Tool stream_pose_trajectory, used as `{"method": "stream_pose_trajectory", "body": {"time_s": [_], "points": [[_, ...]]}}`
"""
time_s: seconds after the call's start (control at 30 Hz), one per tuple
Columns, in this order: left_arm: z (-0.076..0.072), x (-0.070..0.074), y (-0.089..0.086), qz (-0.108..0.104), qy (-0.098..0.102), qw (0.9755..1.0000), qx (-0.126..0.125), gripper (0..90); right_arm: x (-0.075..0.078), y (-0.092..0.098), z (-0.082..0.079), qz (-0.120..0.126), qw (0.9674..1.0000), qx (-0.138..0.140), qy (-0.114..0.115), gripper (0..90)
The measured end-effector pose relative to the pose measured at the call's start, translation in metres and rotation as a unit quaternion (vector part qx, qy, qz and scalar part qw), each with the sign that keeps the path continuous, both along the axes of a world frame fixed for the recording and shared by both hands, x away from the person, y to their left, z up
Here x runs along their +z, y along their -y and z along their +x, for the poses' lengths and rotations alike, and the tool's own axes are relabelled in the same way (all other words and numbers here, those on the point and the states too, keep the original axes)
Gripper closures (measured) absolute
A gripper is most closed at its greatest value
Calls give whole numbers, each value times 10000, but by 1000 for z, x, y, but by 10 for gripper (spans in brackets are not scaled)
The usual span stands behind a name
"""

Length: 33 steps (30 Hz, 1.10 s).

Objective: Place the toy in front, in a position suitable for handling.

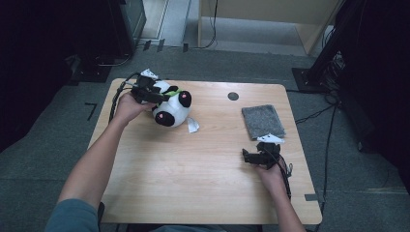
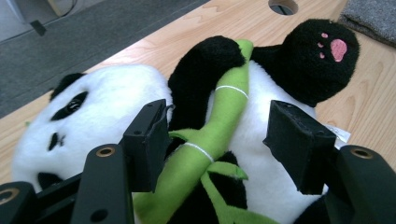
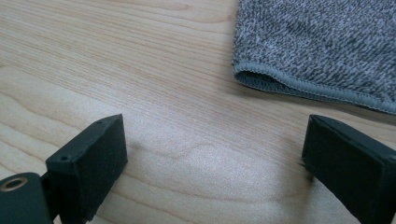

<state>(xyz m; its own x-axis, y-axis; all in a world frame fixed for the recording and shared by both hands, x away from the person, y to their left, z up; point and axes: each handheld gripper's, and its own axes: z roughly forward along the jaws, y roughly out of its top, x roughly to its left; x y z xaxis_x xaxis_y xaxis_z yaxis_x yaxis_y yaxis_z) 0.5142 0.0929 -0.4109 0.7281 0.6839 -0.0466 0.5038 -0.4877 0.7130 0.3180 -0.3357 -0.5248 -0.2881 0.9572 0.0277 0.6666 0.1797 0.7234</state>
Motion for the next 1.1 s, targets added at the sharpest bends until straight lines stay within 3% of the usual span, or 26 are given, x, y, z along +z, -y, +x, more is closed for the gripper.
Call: {"method": "stream_pose_trajectory", "body": {"time_s": [0.17, 0.33, 0.43, 0.53, 0.67, 0.73, 0.83, 0.93, 1.0, 1.1], "points": [[3, -6, 2, 19, -70, 10000, -16, 423, 0, 0, 0, 5, 10000, -2, 2, 69], [5, -11, -2, 23, -171, 9998, -33, 533, 0, 0, -1, 6, 10000, -3, 4, 70], [5, -13, -2, 20, -123, 9999, -80, 574, 0, 0, 0, 1, 10000, -25, 1, 76], [4, -15, -1, 26, -24, 9999, -131, 592, 1, 0, -1, 56, 9999, 36, 105, 214], [4, -15, -1, -7, -58, 9999, -131, 639, 1, 0, -2, 68, 9999, 68, 139, 235], [1, -12, 4, 192, 35, 9997, -141, 693, 1, 0, -2, 70, 9998, 89, 146, 239], [-1, -10, 6, 318, 98, 9993, -145, 725, 1, 1, -2, 70, 9998, 94, 148, 239], [-1, -7, 5, 167, -41, 9998, -36, 741, 1, 1, -2, 71, 9998, 94, 147, 240], [0, -4, 1, -76, -280, 9995, 97, 750, 1, 1, -2, 74, 9998, 99, 149, 241], [-2, -2, 1, -36, -242, 9996, 115, 761, 1, 1, -2, 74, 9998, 104, 151, 242]]}}
